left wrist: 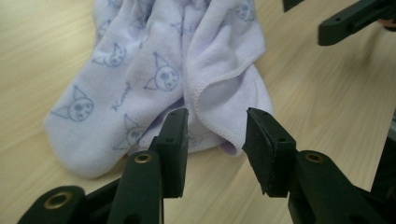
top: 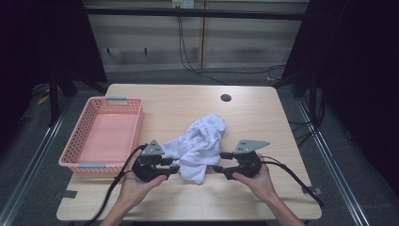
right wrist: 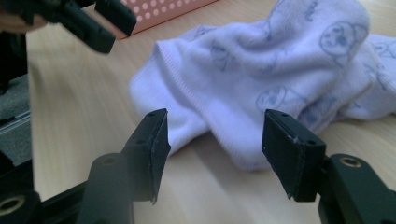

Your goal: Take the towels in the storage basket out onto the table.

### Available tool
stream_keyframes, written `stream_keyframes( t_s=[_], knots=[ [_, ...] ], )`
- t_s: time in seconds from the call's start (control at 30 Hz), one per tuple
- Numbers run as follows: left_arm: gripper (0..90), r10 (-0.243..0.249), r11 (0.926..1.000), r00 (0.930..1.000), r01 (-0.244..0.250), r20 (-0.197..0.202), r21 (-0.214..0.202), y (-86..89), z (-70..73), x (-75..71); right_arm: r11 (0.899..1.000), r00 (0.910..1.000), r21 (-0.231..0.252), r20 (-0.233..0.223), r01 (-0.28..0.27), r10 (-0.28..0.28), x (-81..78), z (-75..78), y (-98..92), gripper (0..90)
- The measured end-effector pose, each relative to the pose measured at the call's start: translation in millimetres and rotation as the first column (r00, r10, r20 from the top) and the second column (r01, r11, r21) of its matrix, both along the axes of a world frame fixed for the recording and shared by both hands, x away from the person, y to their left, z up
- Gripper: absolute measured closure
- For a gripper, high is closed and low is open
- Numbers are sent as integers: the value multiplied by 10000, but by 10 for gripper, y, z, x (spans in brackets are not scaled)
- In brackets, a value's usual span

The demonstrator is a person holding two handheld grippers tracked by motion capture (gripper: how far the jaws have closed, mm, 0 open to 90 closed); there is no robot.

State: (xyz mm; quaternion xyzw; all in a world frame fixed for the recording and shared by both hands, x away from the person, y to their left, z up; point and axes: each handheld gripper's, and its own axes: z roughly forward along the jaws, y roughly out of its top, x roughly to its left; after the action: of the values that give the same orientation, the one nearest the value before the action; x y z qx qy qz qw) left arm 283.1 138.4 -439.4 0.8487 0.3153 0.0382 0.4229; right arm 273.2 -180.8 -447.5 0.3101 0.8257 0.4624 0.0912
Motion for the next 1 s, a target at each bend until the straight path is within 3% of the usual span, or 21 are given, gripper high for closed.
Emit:
stream_keyframes(
  t_s=[0.03,0.13,0.33,0.37,0.4,0.43,0.5,0.53,0.57,0.6,0.63,0.73,0.77,0.8,0.87,0.93,1.0],
  knots=[
    [593,103,9995,9997,-109,-216,-295,15,-61,36,9997,9998,232,-159,-87,91,125,-41,61,399],
    [593,111,9999,9998,-110,-148,95,-4,-124,65,9992,9991,393,-431,73,-56,220,-103,68,387],
    [540,-146,9999,9996,147,-230,56,-76,-230,150,9998,9982,-104,-576,-156,149,355,-275,166,319],
    [496,48,9995,9999,-43,-165,322,-133,-308,212,9985,9976,-432,-629,-334,306,368,-356,231,297],
    [467,48,9995,9999,-43,-165,322,-133,-308,212,9985,9976,-432,-629,-334,306,368,-356,231,297],
    [467,44,9999,9989,-37,-473,143,-157,-363,259,9974,9977,-655,-620,-313,272,374,-402,254,298],
    [439,-19,9997,9984,32,-572,231,-210,-419,303,9937,9975,-1091,-682,-249,175,398,-503,280,340],
    [423,2,9998,9985,10,-552,207,-225,-434,314,9920,9987,-1262,-507,-101,38,407,-521,286,455],
    [399,-8,10000,9979,13,-655,78,-223,-454,340,9895,9973,-1324,-380,574,-630,436,-493,255,743],
    [397,-8,10000,9979,13,-655,78,-223,-454,340,9895,9973,-1324,-380,574,-630,436,-493,255,743],
    [397,170,9998,9985,-165,-515,97,-199,-441,343,9931,9954,-851,-442,813,-853,458,-446,182,848],
    [405,135,9996,9979,-149,-641,-223,-167,-435,378,9921,9953,-822,-147,947,-962,426,-335,123,859],
    [438,125,9999,9983,-132,-561,-111,-164,-448,380,9909,9936,-733,184,1127,-1116,374,-209,59,860],
    [452,125,9999,9983,-132,-561,-111,-164,-448,380,9909,9936,-733,184,1127,-1116,374,-209,59,860],
    [458,-102,9999,9982,103,-598,14,-179,-463,387,9939,9936,-206,326,1085,-1078,321,-52,-60,860],
    [438,-330,9994,9978,334,-581,55,-205,-485,379,9864,9835,208,767,1630,-1641,273,148,-286,860],
    [424,-371,9990,9976,384,-581,219,-213,-490,370,9829,9792,295,861,1816,-1835,265,194,-374,860]
  ],
)
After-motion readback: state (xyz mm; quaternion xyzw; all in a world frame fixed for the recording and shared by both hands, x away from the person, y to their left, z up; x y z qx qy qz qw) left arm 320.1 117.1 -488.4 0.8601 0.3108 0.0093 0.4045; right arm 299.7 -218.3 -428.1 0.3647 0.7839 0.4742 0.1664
